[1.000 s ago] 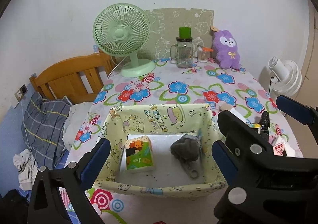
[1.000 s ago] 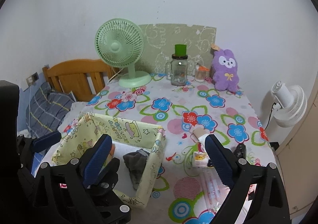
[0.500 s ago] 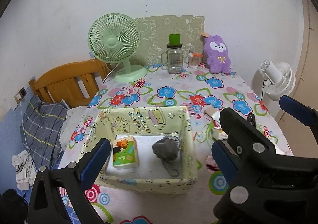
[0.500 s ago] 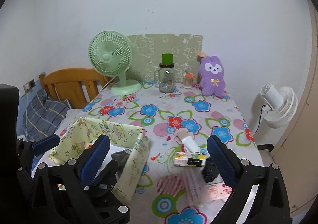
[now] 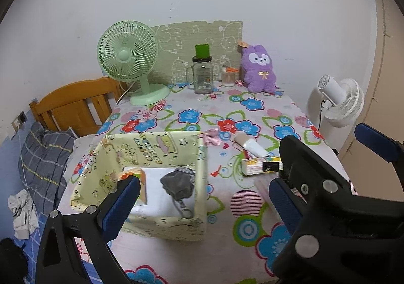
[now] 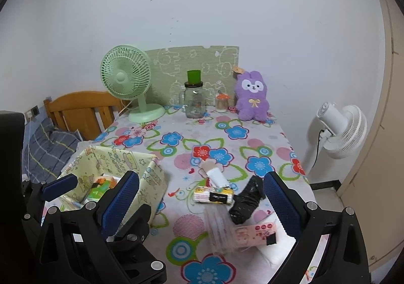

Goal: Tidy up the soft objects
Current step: 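Withdraw both tools from the box back toward the remaining items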

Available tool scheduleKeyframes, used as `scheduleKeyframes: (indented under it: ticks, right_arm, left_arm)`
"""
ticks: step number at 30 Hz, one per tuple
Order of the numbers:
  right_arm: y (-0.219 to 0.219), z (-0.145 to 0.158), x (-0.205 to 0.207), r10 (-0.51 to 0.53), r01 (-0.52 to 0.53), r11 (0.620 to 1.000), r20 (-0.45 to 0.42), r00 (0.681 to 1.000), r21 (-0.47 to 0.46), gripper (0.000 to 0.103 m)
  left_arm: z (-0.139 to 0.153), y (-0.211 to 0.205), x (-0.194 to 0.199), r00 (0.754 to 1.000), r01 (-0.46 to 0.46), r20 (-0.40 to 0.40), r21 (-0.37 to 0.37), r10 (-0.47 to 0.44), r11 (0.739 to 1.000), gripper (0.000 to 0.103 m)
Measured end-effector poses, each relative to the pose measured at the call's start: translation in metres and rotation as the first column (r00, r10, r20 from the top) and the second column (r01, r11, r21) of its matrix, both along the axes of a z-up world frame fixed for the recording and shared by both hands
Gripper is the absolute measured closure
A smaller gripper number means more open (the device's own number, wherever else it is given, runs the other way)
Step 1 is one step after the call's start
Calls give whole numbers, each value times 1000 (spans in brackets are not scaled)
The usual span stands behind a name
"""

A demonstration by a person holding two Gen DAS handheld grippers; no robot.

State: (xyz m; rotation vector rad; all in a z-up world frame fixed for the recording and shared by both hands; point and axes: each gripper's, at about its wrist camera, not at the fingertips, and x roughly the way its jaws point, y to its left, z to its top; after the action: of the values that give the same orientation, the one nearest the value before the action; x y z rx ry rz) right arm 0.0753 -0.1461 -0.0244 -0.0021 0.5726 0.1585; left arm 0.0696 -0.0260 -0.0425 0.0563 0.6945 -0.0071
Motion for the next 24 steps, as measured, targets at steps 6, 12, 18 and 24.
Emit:
scheduleKeyframes:
  ticks: [6,12,18,24]
  right_arm:
    - [-16,-2,-6,-24,24,1000,6,1000,-8,3]
    - [-35,-10,-8,-47,47,999,-4,999,3,3]
    - [-51,-20,-6,-68,68,998,-19,998,7,3]
    - [-65,-32,-2,-81,81,997,-40,996,18,3]
  left_arm:
    - [-3,-17,-1,1000,17,15,-8,-17,1000,0]
    - [-10,-33,0,999,42,11,-8,-41,999,0]
    - [-19,-49,3,998,64,-4,-16,-64,998,0]
    - [-31,-61,10,997,78,-25,-25,-78,997,0]
